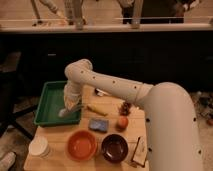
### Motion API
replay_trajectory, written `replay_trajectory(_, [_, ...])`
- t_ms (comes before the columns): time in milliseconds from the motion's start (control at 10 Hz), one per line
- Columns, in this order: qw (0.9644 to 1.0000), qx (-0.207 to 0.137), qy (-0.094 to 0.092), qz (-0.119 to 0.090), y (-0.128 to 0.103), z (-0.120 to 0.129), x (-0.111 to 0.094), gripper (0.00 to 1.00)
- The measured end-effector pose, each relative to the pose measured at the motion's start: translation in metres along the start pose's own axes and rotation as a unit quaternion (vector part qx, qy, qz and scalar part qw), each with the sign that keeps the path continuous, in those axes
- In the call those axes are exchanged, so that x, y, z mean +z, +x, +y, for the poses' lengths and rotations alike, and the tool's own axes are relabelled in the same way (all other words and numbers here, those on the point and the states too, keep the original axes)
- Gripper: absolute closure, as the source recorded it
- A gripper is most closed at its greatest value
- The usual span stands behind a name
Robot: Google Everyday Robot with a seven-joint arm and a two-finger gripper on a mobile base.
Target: Wipe tray with towel
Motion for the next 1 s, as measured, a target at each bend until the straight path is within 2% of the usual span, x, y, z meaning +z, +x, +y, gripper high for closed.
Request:
replay_trajectory(200, [0.9999,-0.007,0.004,0.007,-0.001,-0.002,0.0,1.0])
replay_trajectory(400, [0.9988,-0.039,0.01,0.026,-0.01,-0.014,0.004,1.0])
replay_trajectory(600, [0.9973,-0.062,0.009,0.038,-0.016,-0.022,0.011,1.0])
replay_trajectory(800, [0.9964,-0.074,-0.003,0.041,-0.015,-0.022,0.022,1.0])
replay_trajectory(1000, [0.9955,-0.078,-0.024,0.047,-0.01,-0.022,0.038,1.0])
